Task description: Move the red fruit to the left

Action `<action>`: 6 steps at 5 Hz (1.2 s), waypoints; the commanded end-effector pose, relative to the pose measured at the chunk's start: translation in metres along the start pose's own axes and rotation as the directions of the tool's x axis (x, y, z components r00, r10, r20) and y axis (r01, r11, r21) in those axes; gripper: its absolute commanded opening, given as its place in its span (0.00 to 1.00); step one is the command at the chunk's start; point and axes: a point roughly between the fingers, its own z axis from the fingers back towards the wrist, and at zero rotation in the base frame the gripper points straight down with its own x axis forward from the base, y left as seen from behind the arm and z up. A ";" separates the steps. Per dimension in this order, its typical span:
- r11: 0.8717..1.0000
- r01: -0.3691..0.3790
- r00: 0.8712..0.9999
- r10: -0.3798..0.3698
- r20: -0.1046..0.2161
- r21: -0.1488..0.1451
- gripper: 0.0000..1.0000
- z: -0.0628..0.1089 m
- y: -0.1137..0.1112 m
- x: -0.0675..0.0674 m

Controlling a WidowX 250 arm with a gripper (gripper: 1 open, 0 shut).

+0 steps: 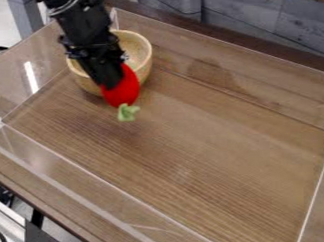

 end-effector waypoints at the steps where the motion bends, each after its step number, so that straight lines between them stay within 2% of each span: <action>1: 0.999 0.008 1.000 -0.009 0.024 0.038 0.00 0.006 0.010 0.007; 4: 0.999 0.001 1.000 -0.002 0.005 0.043 0.00 0.008 0.014 0.003; 6: 0.988 -0.139 0.990 0.137 0.032 0.072 0.00 0.008 0.032 0.016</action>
